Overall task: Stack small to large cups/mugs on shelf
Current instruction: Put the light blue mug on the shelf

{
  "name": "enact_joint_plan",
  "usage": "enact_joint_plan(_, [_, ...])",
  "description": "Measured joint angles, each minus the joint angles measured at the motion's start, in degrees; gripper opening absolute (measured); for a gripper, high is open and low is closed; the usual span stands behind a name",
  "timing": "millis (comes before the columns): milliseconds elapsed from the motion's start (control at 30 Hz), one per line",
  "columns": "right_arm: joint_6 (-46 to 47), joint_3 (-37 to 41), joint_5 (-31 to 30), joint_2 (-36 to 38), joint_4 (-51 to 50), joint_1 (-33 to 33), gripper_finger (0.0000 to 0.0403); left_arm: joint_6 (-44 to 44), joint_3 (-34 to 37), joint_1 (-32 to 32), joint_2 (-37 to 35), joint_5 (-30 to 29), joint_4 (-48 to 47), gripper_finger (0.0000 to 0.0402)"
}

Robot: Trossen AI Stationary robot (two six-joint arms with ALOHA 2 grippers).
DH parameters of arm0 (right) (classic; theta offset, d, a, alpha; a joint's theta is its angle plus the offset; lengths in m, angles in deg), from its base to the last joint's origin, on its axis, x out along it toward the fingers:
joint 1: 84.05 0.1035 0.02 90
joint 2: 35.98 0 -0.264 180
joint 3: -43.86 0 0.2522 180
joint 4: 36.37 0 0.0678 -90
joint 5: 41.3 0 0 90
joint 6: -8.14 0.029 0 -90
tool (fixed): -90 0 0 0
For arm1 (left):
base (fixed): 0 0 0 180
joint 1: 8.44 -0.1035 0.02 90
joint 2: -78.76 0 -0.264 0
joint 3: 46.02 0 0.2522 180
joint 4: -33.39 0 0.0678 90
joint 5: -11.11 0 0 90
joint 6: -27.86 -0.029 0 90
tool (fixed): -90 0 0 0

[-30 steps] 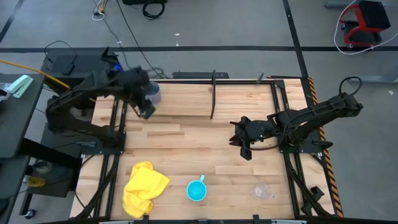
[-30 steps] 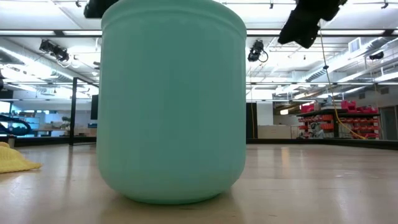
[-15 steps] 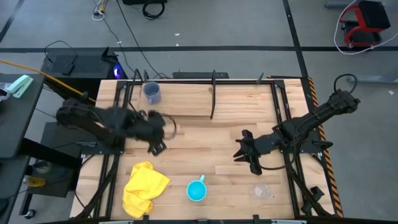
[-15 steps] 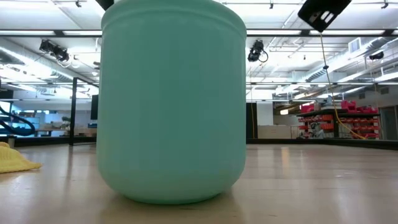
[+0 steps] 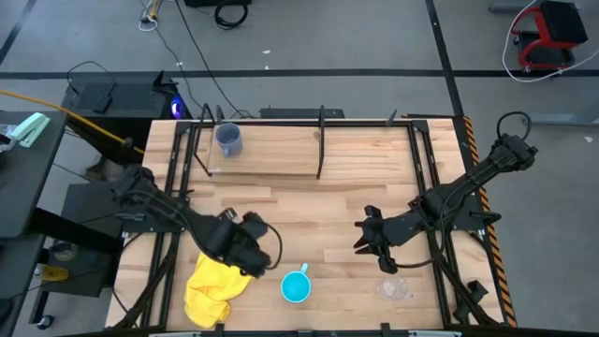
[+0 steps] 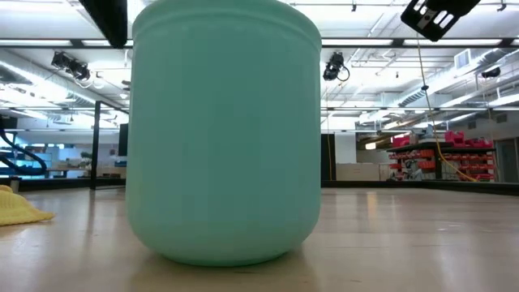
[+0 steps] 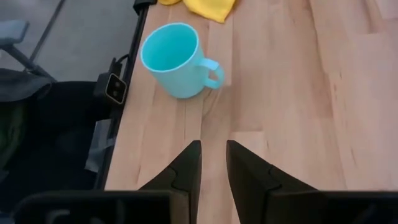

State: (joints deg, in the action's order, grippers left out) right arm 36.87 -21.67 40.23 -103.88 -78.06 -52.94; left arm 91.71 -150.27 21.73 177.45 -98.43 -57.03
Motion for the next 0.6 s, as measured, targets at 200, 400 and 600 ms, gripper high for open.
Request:
enact_joint_plan(200, [0.24, 0.00, -0.02, -0.01, -0.34, 0.57, 0.0082, -2.29, -0.03, 1.70, 1.49, 2.28, 15.47, 0.0110])
enact_joint_plan(400, [1.57, 0.58, -0.02, -0.02, -0.73, 0.59, 0.0082, -1.45, -0.05, 2.89, 3.63, 4.38, 22.94, 0.0119])
enact_joint_plan(600, [3.23, 1.77, -0.02, -0.04, -1.10, 0.59, 0.0082, -0.29, -0.05, 2.84, 7.26, 5.51, 24.77, 0.0117])
